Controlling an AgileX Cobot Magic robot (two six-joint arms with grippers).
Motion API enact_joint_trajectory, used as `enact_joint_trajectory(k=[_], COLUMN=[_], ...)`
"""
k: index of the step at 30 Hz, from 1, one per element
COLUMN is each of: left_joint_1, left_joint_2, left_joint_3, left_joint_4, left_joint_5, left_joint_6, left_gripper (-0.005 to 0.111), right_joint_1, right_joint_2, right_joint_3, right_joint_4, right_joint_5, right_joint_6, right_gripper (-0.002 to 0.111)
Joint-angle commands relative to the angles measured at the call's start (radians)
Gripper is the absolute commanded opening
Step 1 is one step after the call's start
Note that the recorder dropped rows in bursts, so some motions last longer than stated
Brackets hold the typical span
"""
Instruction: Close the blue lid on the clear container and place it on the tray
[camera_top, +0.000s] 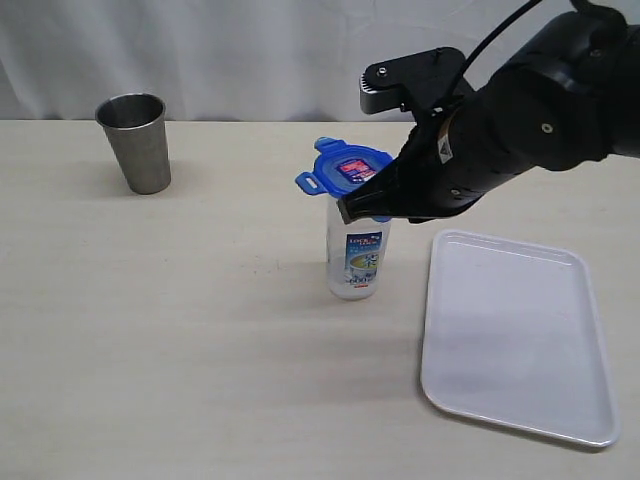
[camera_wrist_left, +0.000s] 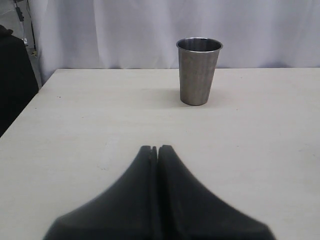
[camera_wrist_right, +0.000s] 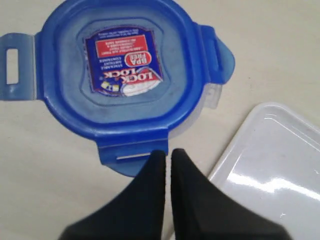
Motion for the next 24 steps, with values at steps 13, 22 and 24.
enact_joint_trajectory(k=[13,22,24], left_joint_1=[0.000,0.000,0.000], left_joint_2=[-0.001,-0.001,-0.001], left_joint_3=[0.003,0.003,0.003], left_joint_4=[0.000,0.000,0.000], left_joint_5=[-0.008,-0.008,-0.008], left_joint_6=[-0.001,-0.001,-0.001], left_gripper=[0.008,0.008,0.008], right_joint_1=[-0.001,-0.003,-0.003], right_joint_2=[-0.047,-0.094,-0.072], right_joint_3=[0.003,0.076,0.103], right_joint_4=[0.011,-0.173,-0.173], right_joint_5=[0.067,-0.003,-0.062], right_joint_6=[-0.033,0.100,0.121], right_gripper=[0.005,0.005,0.005])
